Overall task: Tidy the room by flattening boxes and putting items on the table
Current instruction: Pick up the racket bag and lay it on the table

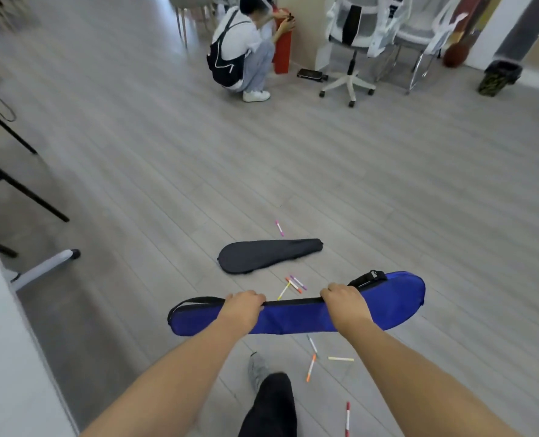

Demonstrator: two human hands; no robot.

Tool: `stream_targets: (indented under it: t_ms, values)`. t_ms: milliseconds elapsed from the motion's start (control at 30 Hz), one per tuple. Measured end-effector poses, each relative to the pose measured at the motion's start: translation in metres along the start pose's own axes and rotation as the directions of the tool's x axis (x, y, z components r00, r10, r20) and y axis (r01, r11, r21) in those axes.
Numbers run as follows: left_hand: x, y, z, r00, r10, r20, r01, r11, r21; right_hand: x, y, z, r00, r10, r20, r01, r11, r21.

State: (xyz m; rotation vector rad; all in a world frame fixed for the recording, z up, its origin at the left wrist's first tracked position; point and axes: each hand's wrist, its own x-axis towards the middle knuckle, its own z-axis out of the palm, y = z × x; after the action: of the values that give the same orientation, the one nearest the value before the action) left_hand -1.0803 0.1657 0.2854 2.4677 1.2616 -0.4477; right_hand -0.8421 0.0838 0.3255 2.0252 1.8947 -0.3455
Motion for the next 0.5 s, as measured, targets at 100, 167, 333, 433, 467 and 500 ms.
stream_targets:
  t_ms: [100,167,333,433,467,500]
  values:
    - [0.046,-0.022,-0.025,0.999,0.04,0.009,-0.04,0.999,0.004,0.043,0.006,-0.022,0.999,0.027,0.02,-0.027,1.0,-0.003]
    - [0.073,-0.036,-0.043,0.999,0.038,0.01,-0.038,0.999,-0.001,0.074,0.01,-0.037,0.998,0.054,0.026,-0.054,0.999,0.009]
    - [0.124,-0.07,-0.074,0.996,-0.048,0.074,0.052,0.997,-0.049,0.14,0.006,-0.067,0.995,0.07,0.074,-0.072,0.997,0.018]
    - [0.145,-0.089,-0.086,0.986,-0.129,0.106,0.139,0.986,-0.092,0.177,0.0,-0.082,0.994,0.069,0.084,-0.071,0.997,0.016]
    - [0.151,-0.096,-0.088,0.982,-0.157,0.108,0.17,0.978,-0.125,0.187,-0.001,-0.087,0.993,0.061,0.098,-0.063,0.998,0.012]
    - [0.155,-0.102,-0.09,0.976,-0.186,0.118,0.203,0.965,-0.164,0.197,-0.003,-0.091,0.991,0.051,0.123,-0.05,0.999,-0.004]
